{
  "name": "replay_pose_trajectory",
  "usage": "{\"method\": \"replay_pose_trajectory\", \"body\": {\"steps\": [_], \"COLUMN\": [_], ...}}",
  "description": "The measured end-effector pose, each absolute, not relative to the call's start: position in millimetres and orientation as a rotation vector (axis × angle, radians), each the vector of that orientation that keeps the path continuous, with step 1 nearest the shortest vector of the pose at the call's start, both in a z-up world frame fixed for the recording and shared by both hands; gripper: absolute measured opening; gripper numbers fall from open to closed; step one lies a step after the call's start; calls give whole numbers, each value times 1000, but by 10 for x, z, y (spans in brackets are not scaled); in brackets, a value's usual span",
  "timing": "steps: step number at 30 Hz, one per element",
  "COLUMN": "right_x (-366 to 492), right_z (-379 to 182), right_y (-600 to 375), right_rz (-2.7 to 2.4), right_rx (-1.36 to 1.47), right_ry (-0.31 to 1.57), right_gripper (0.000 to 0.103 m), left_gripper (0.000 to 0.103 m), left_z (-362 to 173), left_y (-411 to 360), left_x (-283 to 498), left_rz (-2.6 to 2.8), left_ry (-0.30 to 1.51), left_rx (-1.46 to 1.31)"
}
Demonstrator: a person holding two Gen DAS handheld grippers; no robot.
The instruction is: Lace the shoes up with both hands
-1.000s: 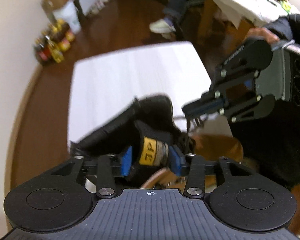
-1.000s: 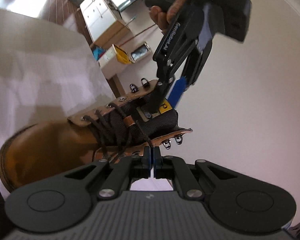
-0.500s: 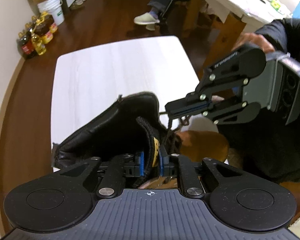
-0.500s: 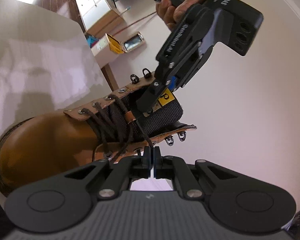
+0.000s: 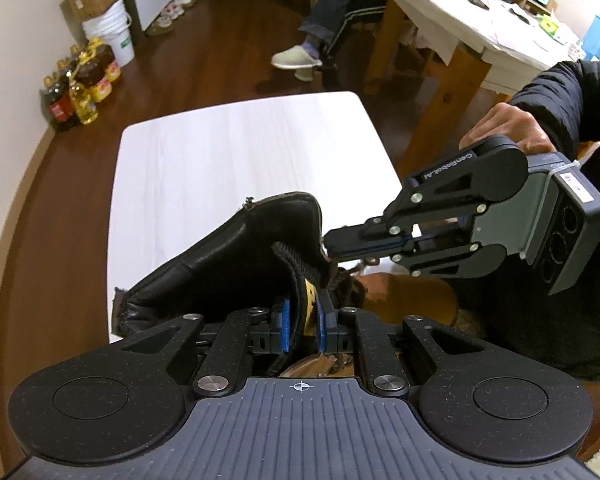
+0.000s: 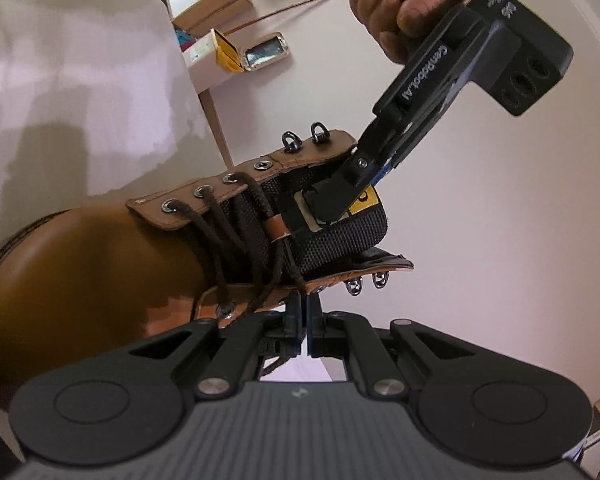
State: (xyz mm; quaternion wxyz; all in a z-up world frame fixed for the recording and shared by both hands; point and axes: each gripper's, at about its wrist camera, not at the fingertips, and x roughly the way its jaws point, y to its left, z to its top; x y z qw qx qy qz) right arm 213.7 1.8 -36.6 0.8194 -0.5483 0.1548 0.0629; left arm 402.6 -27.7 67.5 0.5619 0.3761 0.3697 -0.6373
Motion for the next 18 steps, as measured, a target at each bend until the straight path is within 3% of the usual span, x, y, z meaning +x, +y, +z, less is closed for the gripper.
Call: {"method": "replay_pose_trajectory", "body": {"steps": [9, 12, 18], "right_x": [2194, 2167, 2097], "right_z": [-345, -332, -250], "right_y": [2, -14, -78], "right_rz": [122, 144, 172], "right_rx": [-1127, -1124, -1083], "right_ry": [339, 344, 321], "right_gripper": [4, 16, 16], "left_gripper": [14, 15, 15], "left_z": [674, 667, 664], "left_y": [-295, -291, -292], "left_x": [4024, 4036, 4061], "left_rz": [-1490, -1488, -1486], "left_ry": [866, 870, 882], "left_rx": [882, 873, 871]}}
